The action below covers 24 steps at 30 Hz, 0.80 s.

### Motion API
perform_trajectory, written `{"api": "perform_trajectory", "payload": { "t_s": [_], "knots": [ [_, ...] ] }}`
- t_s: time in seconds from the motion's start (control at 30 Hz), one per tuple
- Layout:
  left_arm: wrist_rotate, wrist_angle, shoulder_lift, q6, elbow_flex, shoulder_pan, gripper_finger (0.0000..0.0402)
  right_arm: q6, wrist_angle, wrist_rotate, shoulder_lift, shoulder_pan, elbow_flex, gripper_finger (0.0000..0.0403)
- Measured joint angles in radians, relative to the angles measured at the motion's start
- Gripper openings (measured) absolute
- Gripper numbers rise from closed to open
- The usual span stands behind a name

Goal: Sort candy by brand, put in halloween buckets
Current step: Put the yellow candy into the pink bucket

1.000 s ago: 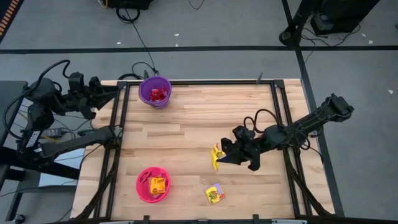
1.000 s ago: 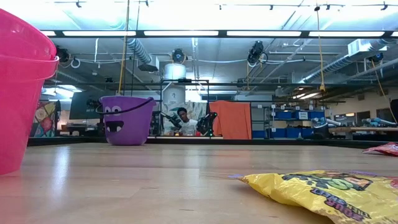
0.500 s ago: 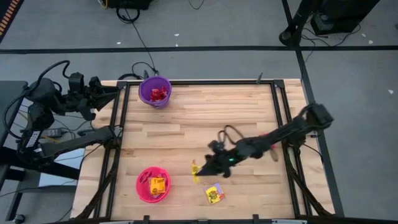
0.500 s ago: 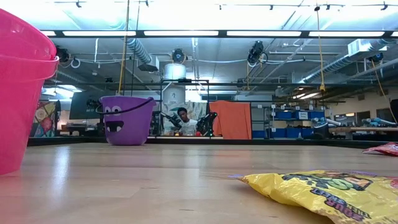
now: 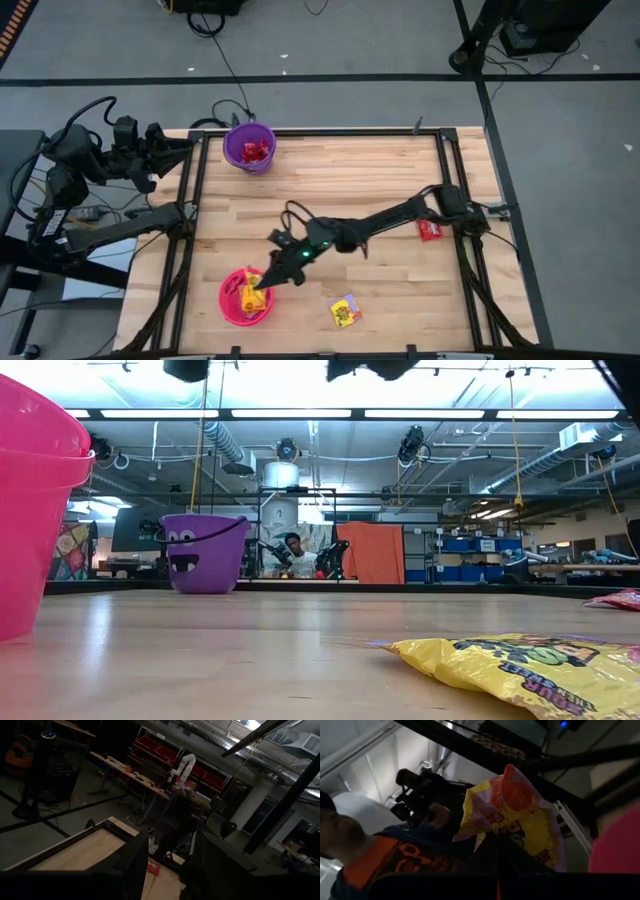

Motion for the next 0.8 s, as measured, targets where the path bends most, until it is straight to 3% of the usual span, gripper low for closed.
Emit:
{"api": "perform_trajectory", "payload": {
  "t_s": [0.3,0.43,0.6,0.8],
  "knots": [
    [0.013,-0.011,0.000,0.000,0.000,0.000,0.0182,-0.009,-0.130,-0.038,0.116,-0.016,0.220,0.0004],
    [0.014,-0.029,0.000,0.025,0.000,0.000,0.0182,-0.008,-0.235,-0.008,0.117,-0.016,0.235,0.0004],
    [0.015,-0.032,0.000,0.028,0.000,0.000,0.0182,0.010,-0.273,0.063,0.116,-0.019,0.237,0.0004],
    [0.015,-0.032,0.000,0.047,0.000,0.000,0.0182,0.062,-0.299,0.071,0.115,-0.005,0.237,0.0004]
  ]
}}
